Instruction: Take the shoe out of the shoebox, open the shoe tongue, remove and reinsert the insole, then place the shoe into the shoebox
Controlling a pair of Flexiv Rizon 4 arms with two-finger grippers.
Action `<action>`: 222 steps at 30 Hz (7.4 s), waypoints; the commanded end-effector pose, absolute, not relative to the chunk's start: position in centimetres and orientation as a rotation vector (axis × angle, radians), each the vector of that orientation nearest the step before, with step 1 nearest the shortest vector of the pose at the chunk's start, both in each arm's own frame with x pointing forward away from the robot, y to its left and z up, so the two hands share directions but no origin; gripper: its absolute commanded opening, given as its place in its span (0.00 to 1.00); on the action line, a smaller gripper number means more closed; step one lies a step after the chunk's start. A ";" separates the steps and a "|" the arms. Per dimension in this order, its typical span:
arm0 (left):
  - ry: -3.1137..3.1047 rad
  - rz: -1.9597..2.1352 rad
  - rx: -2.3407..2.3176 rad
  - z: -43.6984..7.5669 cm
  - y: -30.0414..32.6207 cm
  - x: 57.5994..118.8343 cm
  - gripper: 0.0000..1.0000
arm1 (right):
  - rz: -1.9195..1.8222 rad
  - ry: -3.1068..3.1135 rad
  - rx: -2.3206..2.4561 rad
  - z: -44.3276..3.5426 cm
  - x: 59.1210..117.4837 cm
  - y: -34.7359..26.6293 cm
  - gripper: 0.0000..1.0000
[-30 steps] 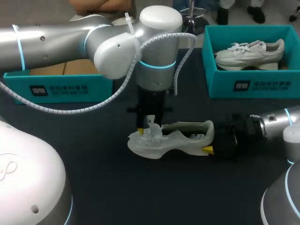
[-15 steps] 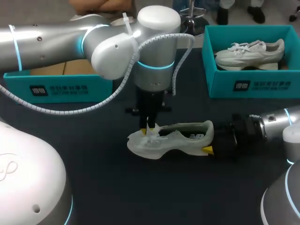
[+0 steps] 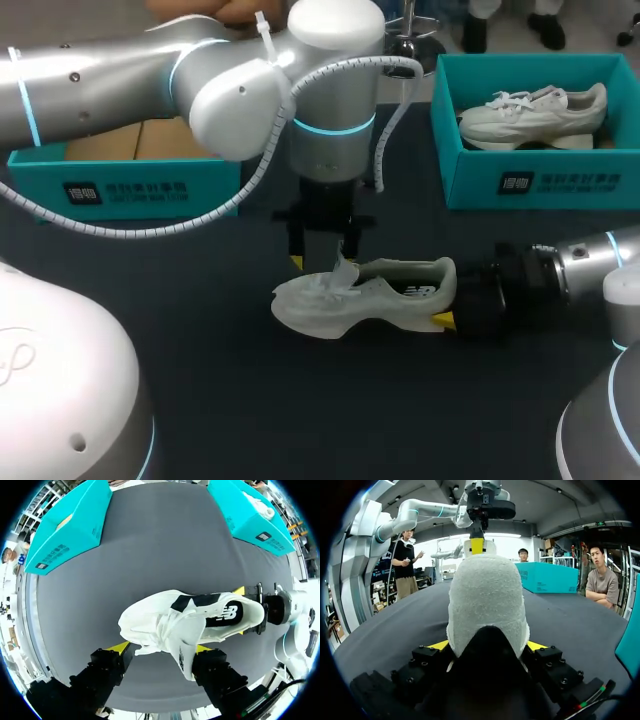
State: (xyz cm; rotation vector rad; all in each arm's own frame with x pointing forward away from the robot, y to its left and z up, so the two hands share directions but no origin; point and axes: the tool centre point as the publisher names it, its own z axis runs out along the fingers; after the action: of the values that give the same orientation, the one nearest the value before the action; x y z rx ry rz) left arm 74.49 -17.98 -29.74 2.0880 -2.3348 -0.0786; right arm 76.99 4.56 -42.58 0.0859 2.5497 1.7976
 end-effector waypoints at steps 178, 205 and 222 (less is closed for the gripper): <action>-3.209 -0.086 -0.187 -43.5 -26.5 74.8 0.00 | 1.796 2.549 0.087 -43.0 76.9 4.6 0.00; -3.327 0.001 -0.164 -39.6 -26.1 73.8 0.00 | 1.796 2.549 0.087 -43.0 76.9 4.6 0.00; -3.398 0.146 -0.057 -35.1 -25.2 74.1 0.00 | 1.796 2.549 0.087 -43.0 76.9 4.6 0.00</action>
State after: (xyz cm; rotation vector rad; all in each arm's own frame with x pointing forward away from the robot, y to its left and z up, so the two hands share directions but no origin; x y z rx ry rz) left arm 74.53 -26.30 -36.39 -0.0620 -3.3883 0.1154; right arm 76.90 4.53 -42.60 0.0839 2.5493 1.7983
